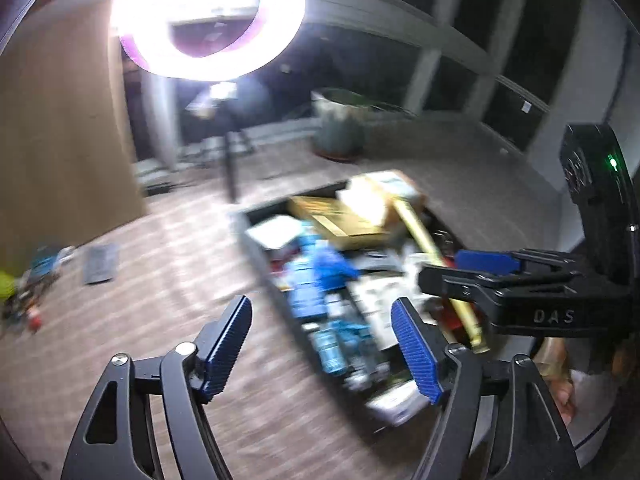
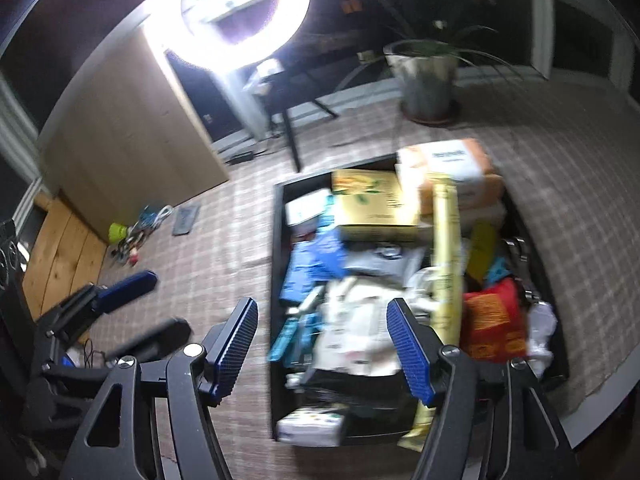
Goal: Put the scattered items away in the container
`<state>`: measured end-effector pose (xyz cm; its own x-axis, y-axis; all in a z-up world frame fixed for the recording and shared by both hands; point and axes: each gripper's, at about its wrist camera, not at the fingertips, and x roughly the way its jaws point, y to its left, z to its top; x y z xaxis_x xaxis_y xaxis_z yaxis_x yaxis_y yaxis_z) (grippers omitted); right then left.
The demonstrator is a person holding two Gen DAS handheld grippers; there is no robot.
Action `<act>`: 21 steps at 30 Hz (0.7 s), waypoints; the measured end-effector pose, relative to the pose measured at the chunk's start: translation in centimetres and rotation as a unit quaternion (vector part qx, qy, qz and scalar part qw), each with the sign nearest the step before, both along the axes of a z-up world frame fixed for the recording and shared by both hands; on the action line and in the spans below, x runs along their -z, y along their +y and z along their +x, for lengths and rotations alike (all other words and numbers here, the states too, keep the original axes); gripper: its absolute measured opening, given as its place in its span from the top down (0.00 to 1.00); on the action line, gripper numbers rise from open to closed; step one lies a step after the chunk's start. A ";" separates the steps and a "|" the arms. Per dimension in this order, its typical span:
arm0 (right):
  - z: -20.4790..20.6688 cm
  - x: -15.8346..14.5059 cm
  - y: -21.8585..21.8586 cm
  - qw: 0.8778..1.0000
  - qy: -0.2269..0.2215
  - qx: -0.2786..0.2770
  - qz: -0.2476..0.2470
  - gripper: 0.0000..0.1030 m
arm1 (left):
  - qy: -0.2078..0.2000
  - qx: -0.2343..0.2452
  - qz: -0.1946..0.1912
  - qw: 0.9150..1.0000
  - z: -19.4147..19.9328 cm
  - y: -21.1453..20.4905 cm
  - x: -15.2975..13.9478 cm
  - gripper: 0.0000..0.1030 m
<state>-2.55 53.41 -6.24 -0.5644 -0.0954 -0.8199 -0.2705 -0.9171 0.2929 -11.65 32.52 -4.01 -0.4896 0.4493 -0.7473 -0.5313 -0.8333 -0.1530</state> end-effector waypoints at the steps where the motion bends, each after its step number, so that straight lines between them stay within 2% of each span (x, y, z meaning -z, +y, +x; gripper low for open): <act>1: -0.4 -0.1 -1.3 1.000 0.001 -0.010 0.006 0.37 | 0.005 -0.014 -0.005 1.000 0.2 -1.3 -0.2 0.24; 5: -1.5 -0.4 -5.3 0.999 0.006 -0.033 0.034 0.37 | 0.015 -0.057 -0.020 0.998 1.2 -6.7 -0.5 0.21; 10: -2.4 -0.7 -9.8 0.997 0.016 -0.052 0.045 0.36 | 0.018 -0.117 -0.041 0.992 2.6 -13.3 -0.3 0.21; 21: -3.3 -1.7 -19.8 0.992 0.041 -0.097 0.070 0.36 | 0.039 -0.193 -0.057 0.979 6.3 -23.9 -1.0 0.12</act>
<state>-5.89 33.66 -4.58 -0.6125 -0.0973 -0.7845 -0.0654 -0.9828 0.1729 -5.31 8.60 -3.02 -0.6640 0.1354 -0.7354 -0.1794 -0.9836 -0.0192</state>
